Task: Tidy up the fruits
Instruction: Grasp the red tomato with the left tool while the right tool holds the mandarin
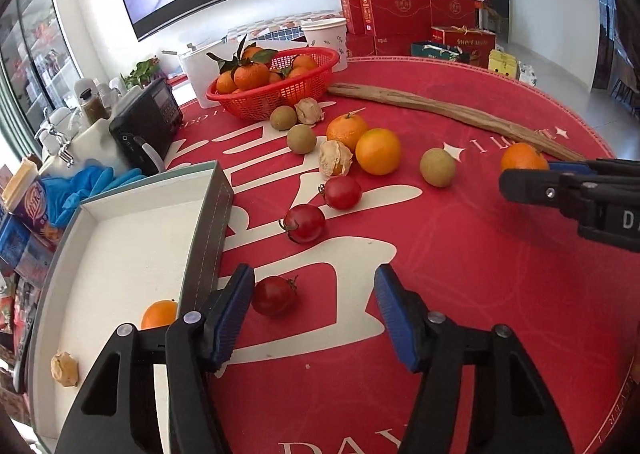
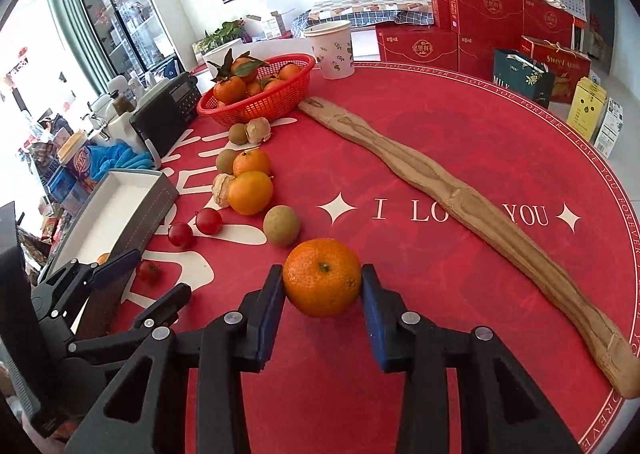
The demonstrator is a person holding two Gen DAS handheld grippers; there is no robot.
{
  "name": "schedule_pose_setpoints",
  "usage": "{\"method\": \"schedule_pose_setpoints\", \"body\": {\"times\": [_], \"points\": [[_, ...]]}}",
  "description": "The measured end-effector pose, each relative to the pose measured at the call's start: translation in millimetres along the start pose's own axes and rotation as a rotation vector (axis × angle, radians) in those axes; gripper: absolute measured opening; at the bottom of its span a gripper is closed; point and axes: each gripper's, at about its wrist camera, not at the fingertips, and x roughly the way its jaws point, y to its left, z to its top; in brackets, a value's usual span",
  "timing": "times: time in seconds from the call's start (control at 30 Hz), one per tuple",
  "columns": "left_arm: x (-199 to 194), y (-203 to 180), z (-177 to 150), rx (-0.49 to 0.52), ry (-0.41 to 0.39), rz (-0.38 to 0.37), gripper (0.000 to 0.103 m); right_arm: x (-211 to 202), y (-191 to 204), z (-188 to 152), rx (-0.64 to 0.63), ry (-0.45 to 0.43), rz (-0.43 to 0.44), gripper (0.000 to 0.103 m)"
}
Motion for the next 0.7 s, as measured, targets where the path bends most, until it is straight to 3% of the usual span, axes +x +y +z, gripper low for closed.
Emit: {"method": "schedule_pose_setpoints", "body": {"times": [0.1, 0.27, 0.33, 0.43, 0.63, 0.7], "points": [[-10, -2, -4, 0.005, -0.031, -0.046, 0.063, 0, -1, 1, 0.004, 0.001, 0.010, 0.039], [-23, -17, 1, 0.065, -0.081, -0.041, 0.063, -3, -5, 5, 0.032, -0.003, 0.041, 0.039], [-16, -21, 4, 0.086, -0.063, 0.010, 0.063, -5, -4, 5, 0.031, -0.010, 0.041, 0.039], [2, -13, 2, 0.049, 0.024, -0.013, 0.064, -6, -5, 5, 0.034, -0.008, 0.045, 0.039], [2, 0, -2, 0.002, 0.043, -0.012, 0.063, -8, -6, 5, 0.045, -0.010, 0.060, 0.039], [0, -2, -3, 0.002, 0.048, -0.026, 0.052, -9, -5, 4, 0.039, -0.014, 0.063, 0.039]]}}
